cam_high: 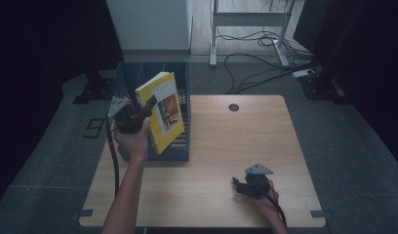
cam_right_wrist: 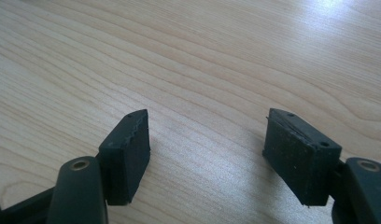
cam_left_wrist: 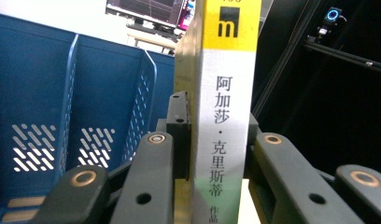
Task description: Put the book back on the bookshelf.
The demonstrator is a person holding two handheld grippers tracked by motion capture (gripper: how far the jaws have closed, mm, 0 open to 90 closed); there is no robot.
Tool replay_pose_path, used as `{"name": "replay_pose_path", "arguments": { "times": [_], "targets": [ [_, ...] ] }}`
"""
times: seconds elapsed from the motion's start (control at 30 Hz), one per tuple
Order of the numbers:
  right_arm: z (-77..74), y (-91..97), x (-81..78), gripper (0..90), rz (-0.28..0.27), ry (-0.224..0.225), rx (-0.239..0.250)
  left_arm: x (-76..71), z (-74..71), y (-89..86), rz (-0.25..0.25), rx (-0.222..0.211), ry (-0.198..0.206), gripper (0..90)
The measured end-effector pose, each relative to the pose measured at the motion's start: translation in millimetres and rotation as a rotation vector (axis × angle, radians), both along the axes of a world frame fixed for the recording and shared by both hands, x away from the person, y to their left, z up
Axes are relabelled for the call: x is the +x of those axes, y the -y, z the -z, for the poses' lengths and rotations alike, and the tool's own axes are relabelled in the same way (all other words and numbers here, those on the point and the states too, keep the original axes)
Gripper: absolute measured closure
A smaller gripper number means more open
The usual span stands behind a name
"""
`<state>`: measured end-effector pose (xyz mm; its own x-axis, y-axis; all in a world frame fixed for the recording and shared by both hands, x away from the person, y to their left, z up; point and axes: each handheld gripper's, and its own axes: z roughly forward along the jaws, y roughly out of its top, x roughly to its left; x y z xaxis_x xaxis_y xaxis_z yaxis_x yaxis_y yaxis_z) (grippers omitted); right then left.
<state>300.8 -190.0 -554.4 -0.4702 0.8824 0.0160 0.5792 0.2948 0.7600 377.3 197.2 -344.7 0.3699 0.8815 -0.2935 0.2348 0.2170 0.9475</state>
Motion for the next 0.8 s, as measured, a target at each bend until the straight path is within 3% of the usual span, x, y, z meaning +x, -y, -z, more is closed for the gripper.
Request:
{"name": "replay_pose_path", "arguments": {
  "times": [0.2, 0.8],
  "targets": [
    [0.1, -0.1, 0.0, 30.4, 0.001, 0.001, 0.001, 5.4, 3.6, 2.7, -0.014, 0.028, -0.008, 75.2],
    [0.2, -0.2, 0.0, 30.4, 0.002, 0.002, 0.002, 24.3, 10.3, 14.0, -0.043, 0.045, -0.011, 75.3]
  ]
}}
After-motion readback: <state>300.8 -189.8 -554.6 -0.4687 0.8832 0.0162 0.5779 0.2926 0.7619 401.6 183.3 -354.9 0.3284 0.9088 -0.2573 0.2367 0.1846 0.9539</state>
